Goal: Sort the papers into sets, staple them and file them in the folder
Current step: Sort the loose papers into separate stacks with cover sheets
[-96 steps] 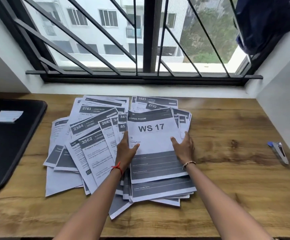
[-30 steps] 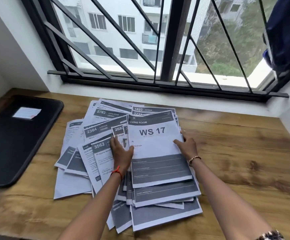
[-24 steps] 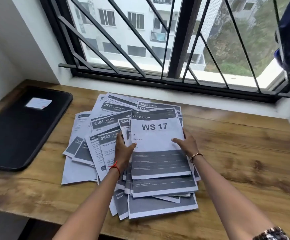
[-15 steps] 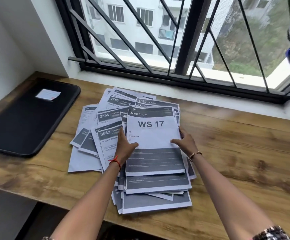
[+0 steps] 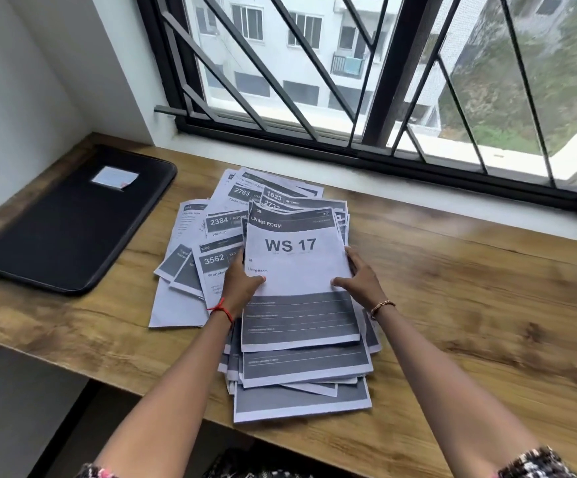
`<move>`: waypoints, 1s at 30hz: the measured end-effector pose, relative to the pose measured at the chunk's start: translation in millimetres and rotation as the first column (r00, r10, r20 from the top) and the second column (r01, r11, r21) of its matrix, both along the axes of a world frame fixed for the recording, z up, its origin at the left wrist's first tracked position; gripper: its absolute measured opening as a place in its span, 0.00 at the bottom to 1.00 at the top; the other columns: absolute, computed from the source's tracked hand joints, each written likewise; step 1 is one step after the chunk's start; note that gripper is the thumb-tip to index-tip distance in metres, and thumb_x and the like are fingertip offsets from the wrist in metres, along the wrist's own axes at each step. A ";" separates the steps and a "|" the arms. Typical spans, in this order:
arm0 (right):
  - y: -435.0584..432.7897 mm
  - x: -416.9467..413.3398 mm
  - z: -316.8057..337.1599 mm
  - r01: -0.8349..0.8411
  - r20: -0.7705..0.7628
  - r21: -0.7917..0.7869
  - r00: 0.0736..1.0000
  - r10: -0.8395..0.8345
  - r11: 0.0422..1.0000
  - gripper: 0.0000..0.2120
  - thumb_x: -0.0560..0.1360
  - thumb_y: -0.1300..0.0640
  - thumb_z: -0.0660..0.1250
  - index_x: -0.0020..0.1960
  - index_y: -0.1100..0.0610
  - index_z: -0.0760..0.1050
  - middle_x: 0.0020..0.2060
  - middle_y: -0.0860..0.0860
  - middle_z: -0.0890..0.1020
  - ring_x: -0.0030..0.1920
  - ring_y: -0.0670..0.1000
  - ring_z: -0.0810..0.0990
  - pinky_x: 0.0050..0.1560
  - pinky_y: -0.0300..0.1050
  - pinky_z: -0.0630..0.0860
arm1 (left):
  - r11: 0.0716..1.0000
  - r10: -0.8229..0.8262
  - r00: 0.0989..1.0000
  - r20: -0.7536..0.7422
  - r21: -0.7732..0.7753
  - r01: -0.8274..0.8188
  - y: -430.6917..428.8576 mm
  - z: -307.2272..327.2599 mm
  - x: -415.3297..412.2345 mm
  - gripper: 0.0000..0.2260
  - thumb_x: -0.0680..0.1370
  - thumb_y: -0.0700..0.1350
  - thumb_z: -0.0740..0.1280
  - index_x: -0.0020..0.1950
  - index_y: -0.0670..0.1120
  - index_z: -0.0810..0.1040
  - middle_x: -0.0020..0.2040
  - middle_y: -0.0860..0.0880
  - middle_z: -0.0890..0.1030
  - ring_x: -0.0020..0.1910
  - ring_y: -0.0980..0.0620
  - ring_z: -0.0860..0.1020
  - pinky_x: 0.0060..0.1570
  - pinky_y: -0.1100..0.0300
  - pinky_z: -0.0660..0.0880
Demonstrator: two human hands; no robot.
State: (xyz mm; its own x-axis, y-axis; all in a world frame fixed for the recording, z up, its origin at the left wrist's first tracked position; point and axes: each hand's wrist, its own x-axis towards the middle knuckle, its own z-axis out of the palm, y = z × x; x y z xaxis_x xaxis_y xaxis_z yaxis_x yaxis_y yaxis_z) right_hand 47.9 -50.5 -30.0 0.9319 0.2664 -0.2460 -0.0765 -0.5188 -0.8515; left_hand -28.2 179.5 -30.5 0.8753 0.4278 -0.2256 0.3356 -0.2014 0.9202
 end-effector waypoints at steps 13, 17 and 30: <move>42.0 -2.4 -5.4 0.005 0.064 -0.070 0.998 0.000 0.998 0.36 0.69 0.61 0.72 0.73 0.62 0.59 0.72 0.57 0.62 0.72 0.54 0.61 0.70 0.43 0.57 | 0.867 0.416 0.898 -0.141 0.360 -0.345 21.9 -5.6 -32.2 0.32 0.71 0.43 0.70 0.71 0.36 0.60 0.68 0.38 0.62 0.67 0.38 0.61 0.66 0.49 0.59; 52.2 -3.2 -0.2 0.027 -0.005 0.107 1.000 -0.027 0.994 0.35 0.69 0.66 0.71 0.72 0.63 0.60 0.71 0.57 0.66 0.70 0.52 0.66 0.66 0.40 0.63 | 0.907 0.347 0.937 -0.042 0.270 -0.324 30.7 -10.0 -36.6 0.32 0.70 0.37 0.71 0.71 0.35 0.61 0.70 0.38 0.61 0.69 0.40 0.61 0.68 0.53 0.58; 93.1 -11.2 -0.4 0.037 0.025 0.060 0.999 -0.039 0.998 0.34 0.70 0.62 0.71 0.72 0.61 0.60 0.71 0.56 0.65 0.71 0.53 0.64 0.68 0.42 0.61 | 0.996 0.023 0.993 0.112 0.081 -0.032 73.0 3.3 -37.0 0.32 0.69 0.31 0.71 0.70 0.42 0.66 0.66 0.44 0.73 0.64 0.48 0.72 0.64 0.52 0.70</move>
State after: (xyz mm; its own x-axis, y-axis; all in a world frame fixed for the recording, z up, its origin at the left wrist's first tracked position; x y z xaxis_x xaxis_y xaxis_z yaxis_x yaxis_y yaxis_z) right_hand 36.8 42.7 -30.4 0.9475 0.2442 -0.2062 -0.0724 -0.4645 -0.8826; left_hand -65.2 252.5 -27.2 0.8806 0.4651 -0.0904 0.2388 -0.2708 0.9326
